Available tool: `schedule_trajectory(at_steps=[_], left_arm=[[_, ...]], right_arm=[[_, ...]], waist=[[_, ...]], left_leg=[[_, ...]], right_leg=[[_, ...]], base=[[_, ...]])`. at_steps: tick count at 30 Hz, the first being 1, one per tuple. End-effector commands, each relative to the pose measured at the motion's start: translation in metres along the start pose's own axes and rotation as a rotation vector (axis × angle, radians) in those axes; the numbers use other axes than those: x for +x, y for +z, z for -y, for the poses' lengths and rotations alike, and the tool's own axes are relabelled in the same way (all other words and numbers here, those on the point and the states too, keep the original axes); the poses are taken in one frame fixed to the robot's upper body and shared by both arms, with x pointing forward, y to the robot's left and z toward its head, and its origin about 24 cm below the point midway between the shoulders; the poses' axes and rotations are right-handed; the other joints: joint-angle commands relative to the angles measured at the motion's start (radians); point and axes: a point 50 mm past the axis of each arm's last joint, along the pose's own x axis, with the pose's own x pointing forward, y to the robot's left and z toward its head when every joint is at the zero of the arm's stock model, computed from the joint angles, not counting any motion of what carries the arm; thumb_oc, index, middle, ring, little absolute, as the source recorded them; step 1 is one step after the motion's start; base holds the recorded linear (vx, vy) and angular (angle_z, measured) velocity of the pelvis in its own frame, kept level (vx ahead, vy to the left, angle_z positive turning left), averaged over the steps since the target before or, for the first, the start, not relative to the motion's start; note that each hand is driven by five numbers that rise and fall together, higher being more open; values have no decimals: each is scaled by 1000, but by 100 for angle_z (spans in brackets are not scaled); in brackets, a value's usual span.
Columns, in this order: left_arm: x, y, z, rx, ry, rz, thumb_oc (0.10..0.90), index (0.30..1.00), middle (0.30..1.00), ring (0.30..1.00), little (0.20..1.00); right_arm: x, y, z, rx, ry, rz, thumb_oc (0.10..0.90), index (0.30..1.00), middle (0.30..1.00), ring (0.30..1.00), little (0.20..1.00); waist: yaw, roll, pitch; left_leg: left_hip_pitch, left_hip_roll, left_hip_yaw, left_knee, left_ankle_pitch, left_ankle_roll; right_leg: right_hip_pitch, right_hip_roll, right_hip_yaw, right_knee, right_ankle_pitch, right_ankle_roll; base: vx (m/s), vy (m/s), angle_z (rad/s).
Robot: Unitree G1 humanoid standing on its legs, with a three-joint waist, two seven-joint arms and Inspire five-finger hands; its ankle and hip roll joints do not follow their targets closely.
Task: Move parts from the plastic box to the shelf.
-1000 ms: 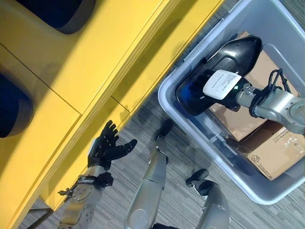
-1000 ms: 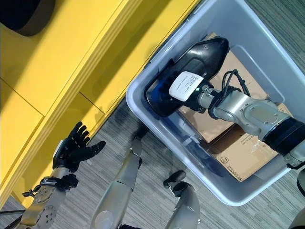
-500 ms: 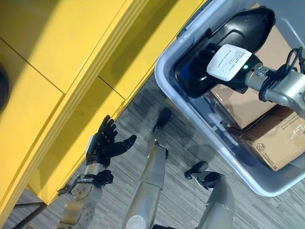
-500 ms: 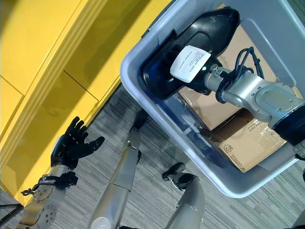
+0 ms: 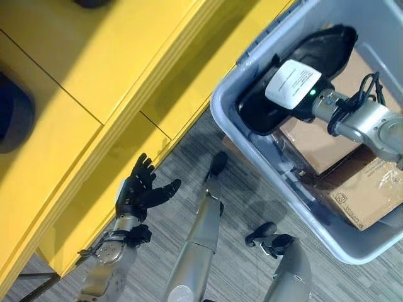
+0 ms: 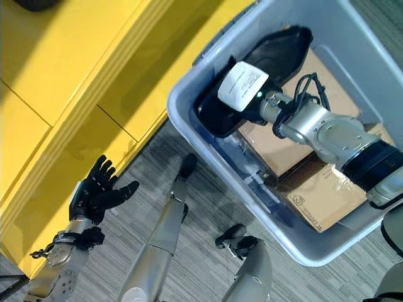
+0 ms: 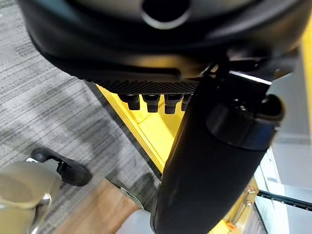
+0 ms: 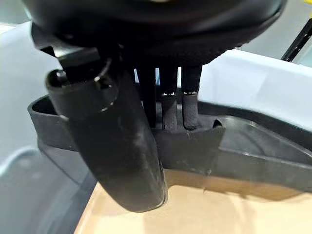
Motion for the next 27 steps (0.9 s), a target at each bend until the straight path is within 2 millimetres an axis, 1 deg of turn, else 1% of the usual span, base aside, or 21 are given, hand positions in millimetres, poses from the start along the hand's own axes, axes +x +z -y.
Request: schedule_trajectory(at_steps=[1, 2, 3, 4, 6, 8, 9, 10, 11, 12, 14, 15, 16, 17, 20, 22, 23, 24, 25, 26, 27], left_arm=[[10, 26, -4, -15, -12, 135, 900, 1000, 1000, 1000, 1000], [10, 25, -5, -11, -10, 127, 900, 1000, 1000, 1000, 1000], [12, 24, -5, -6, -16, 121, 900, 1000, 1000, 1000, 1000], [12, 24, -7, 6, -17, 115, 900, 1000, 1000, 1000, 1000], [14, 23, -8, 11, -19, 109, 900, 1000, 1000, 1000, 1000], [14, 26, -10, 34, -28, 112, 900, 1000, 1000, 1000, 1000], [14, 27, -10, 38, -32, 109, 900, 1000, 1000, 1000, 1000], [14, 27, -11, 40, -33, 108, 900, 1000, 1000, 1000, 1000], [13, 24, -12, 51, -39, 91, 900, 1000, 1000, 1000, 1000], [12, 24, -14, 59, -42, 83, 900, 1000, 1000, 1000, 1000], [7, 20, -18, 72, -42, 57, 900, 1000, 1000, 1000, 1000], [7, 20, -20, 86, -39, 53, 900, 1000, 1000, 1000, 1000], [4, 18, -22, 94, -37, 40, 900, 1000, 1000, 1000, 1000], [2, 17, -23, 103, -44, 30, 900, 1000, 1000, 1000, 1000], [-3, 20, -29, 173, -55, 22, 900, 1000, 1000, 1000, 1000], [-6, 20, -33, 209, -49, 14, 900, 1000, 1000, 1000, 1000], [-6, 22, -35, 234, -43, 25, 900, 1000, 1000, 1000, 1000], [-6, 22, -35, 235, -44, 25, 900, 1000, 1000, 1000, 1000], [-7, 25, -36, 269, -37, 41, 900, 1000, 1000, 1000, 1000], [-7, 25, -36, 270, -39, 41, 900, 1000, 1000, 1000, 1000], [-7, 28, -37, 288, -34, 55, 900, 1000, 1000, 1000, 1000]], right_arm=[[-11, -11, -11, 2, 79, -31, 400, 300, 300, 300, 300], [-13, -9, -10, 10, 73, -21, 400, 300, 300, 300, 300], [-14, -5, -8, 24, 54, -2, 400, 300, 300, 300, 300], [-17, -3, -9, 47, 52, 0, 400, 300, 300, 300, 300], [-21, 2, -8, 69, 41, 21, 400, 300, 300, 300, 300], [-28, 5, -10, 104, 44, 31, 400, 300, 300, 300, 300], [-31, 6, -12, 111, 46, 32, 400, 300, 300, 300, 300], [-31, 6, -12, 114, 47, 31, 400, 300, 300, 300, 300], [-36, 9, -16, 138, 62, 41, 400, 300, 300, 300, 300], [-40, 9, -18, 148, 68, 37, 400, 300, 300, 300, 300], [-47, 14, -22, 204, 75, 40, 400, 300, 300, 300, 300], [-51, 11, -24, 221, 76, 20, 400, 300, 300, 300, 300], [-55, 13, -26, 250, 75, 22, 400, 300, 300, 300, 300], [-57, 13, -26, 269, 67, 15, 400, 300, 300, 300, 300], [-65, 13, -22, 345, 28, 4, 400, 300, 300, 300, 300], [-68, 12, -17, 372, -13, 0, 400, 300, 300, 300, 300], [-70, 12, -14, 380, -33, -4, 400, 300, 300, 300, 300], [-71, 12, -14, 381, -32, -5, 400, 300, 300, 300, 300], [-72, 11, -9, 397, -69, -6, 400, 300, 300, 300, 300], [-72, 11, -9, 398, -69, -7, 400, 300, 300, 300, 300], [-73, 10, -7, 418, -89, -11, 400, 300, 300, 300, 300]], waist=[[18, -4, 68], [19, -7, 68], [19, -15, 68], [19, -18, 68], [17, -29, 68], [19, -38, 67], [18, -45, 52], [20, -44, 53], [14, -57, 17], [13, -65, 0], [5, -77, -42], [-6, -85, -64], [-9, -89, -88], [-12, -93, -102], [-26, -112, -166], [-39, -120, -206], [-44, -122, -225], [-42, -123, -224], [-60, -124, -263], [-59, -125, -264], [-66, -125, -280]], left_leg=[[108, 63, 59, 70, -199, -7], [134, 70, 61, 59, -196, -6], [170, 75, 63, 44, -192, -7], [205, 82, 63, 26, -187, -8], [267, 91, 67, 3, -182, -10], [353, 109, 75, -34, -174, -12], [376, 115, 75, -43, -173, -13], [381, 116, 75, -46, -172, -14], [417, 128, 74, -62, -171, -15], [439, 136, 75, -74, -171, -17], [481, 150, 81, -93, -169, -20], [499, 158, 88, -106, -169, -22], [520, 165, 92, -117, -169, -22], [525, 166, 97, -126, -147, -15], [583, 190, 129, -171, -142, -13], [624, 204, 147, -205, -137, -14], [648, 214, 161, -232, -132, -13], [649, 214, 162, -233, -132, -13], [684, 228, 185, -267, -125, -15], [683, 226, 186, -271, -120, -13], [701, 233, 198, -292, -114, -14]], right_leg=[[194, 67, 40, -196, 133, 31], [217, 72, 37, -216, 140, 32], [254, 78, 35, -244, 148, 32], [292, 86, 29, -280, 162, 35], [355, 94, 26, -329, 171, 37], [448, 111, 16, -416, 197, 44], [474, 119, 16, -448, 202, 45], [481, 122, 15, -454, 204, 45], [526, 135, 13, -510, 213, 49], [556, 143, 6, -549, 228, 52], [609, 164, 1, -623, 255, 59], [630, 172, -1, -656, 271, 67], [650, 182, 1, -684, 284, 71], [660, 182, -11, -710, 318, 72], [707, 191, 5, -780, 377, 94], [729, 194, 14, -809, 403, 104], [739, 194, 20, -825, 419, 110], [739, 194, 20, -826, 420, 110], [749, 196, 38, -847, 441, 119], [748, 195, 38, -850, 446, 120], [751, 198, 48, -861, 448, 120]], base=[[-17, 44, 0], [-2, 27, -3], [-1, 21, -10], [6, 16, -15], [8, 21, -17], [25, 15, -21], [31, 5, -14], [69, -4, -17], [55, -8, -28], [82, 0, -33], [55, -2, -25], [57, 12, -17], [-34, 54, -15], [-12, 58, -19], [18, 21, -27], [43, 13, -29], [9, 7, -25], [35, 29, -21], [24, 25, -27], [26, 36, -40], [12, 22, -39]])
